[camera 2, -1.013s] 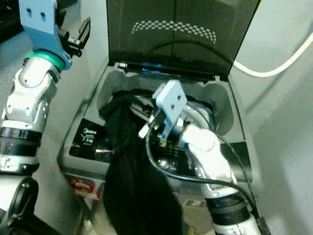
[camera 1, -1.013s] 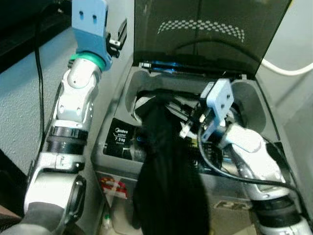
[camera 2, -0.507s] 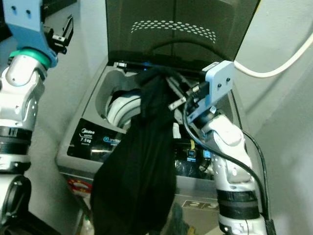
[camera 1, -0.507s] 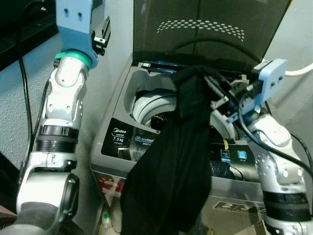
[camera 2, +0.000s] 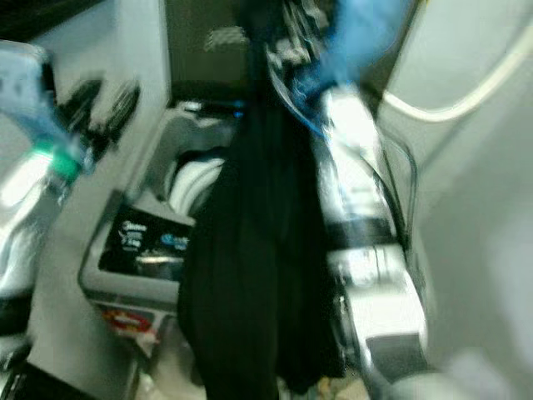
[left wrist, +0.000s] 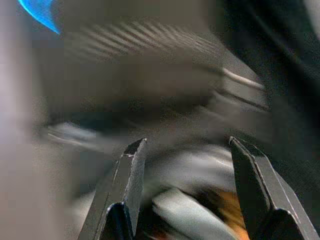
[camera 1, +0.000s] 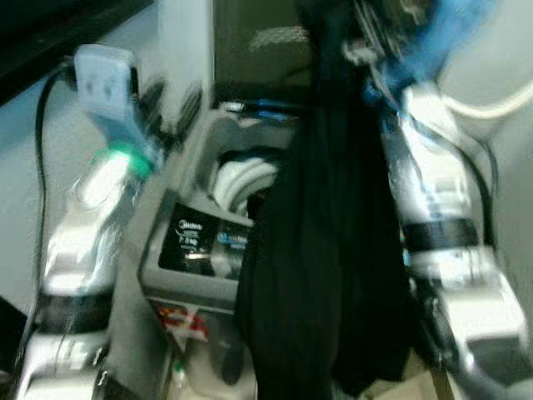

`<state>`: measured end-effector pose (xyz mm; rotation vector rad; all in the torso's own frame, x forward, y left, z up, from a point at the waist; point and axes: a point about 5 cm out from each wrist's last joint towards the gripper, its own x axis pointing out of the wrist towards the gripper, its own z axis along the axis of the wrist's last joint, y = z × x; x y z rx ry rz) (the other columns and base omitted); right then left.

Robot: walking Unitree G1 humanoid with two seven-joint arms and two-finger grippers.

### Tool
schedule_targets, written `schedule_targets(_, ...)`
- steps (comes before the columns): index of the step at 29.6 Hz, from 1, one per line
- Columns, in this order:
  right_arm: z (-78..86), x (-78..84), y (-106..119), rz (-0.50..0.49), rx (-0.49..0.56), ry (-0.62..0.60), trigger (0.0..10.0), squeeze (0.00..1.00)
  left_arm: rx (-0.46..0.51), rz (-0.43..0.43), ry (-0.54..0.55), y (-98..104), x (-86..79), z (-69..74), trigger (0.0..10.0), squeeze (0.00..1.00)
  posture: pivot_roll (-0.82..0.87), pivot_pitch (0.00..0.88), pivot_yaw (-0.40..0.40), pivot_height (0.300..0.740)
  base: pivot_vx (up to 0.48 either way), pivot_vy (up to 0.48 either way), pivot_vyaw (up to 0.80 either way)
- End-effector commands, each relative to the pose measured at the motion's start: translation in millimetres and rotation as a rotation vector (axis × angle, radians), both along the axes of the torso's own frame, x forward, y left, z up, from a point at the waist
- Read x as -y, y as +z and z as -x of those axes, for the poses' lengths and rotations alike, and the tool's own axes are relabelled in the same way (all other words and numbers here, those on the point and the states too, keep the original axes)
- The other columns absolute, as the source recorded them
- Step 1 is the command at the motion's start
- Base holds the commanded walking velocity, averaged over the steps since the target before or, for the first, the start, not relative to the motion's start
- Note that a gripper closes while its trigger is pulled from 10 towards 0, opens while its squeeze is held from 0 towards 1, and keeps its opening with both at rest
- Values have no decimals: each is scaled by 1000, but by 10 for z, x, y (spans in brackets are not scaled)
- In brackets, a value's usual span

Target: Clothes washing

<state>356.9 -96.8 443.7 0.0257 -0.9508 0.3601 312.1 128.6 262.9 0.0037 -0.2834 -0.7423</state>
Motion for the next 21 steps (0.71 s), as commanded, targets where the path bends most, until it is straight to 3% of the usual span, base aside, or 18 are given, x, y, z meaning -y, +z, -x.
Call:
schedule_targets(1, -11, -58, -14, -9, -13, 59, 10000, 0, -23, -2, -127, -12, 139, 44, 10000, 0, 110, 45, 20, 724, 0, 0, 0)
schedule_targets(9, 71, -142, 63, -7, 14, 156, 10000, 0, -95, 27, -243, -92, 305, 8, 10000, 0, 100, 46, 19, 724, 0, 0, 0)
schedule_targets(10, 115, -168, 42, 4, 22, 199, 10000, 0, -118, 36, -329, -91, 434, -33, 10000, 0, 80, 45, 26, 724, 0, 0, 0)
schedule_targets(12, 115, -168, 42, 4, 22, 199, 10000, 0, -118, 36, -329, -91, 434, -33, 10000, 0, 80, 45, 26, 724, 0, 0, 0)
schedule_targets(13, 147, -173, -11, 15, 21, 231, 10000, 0, -149, 53, -433, -64, 560, -42, 10000, 0, 61, 50, 44, 724, 0, 0, 0)
schedule_targets(17, 147, -173, -11, 15, 21, 231, 10000, 0, -149, 53, -433, -64, 560, -42, 10000, 0, 61, 50, 44, 724, 0, 0, 0)
schedule_targets(18, 185, -149, -78, 17, 21, 273, 10000, 0, -182, 32, -515, -105, 672, -42, 10000, 0, 54, 53, 55, 724, 0, 0, 0)
schedule_targets(20, 257, -50, -222, 32, 20, 340, 10000, 0, -243, -28, -372, -267, 652, -346, 10000, 0, 49, 64, 64, 724, 0, 0, 0)
schedule_targets(21, 257, -50, -222, 32, 20, 340, 10000, 0, -243, -28, -372, -267, 652, -346, 10000, 0, 49, 64, 64, 724, 0, 0, 0)
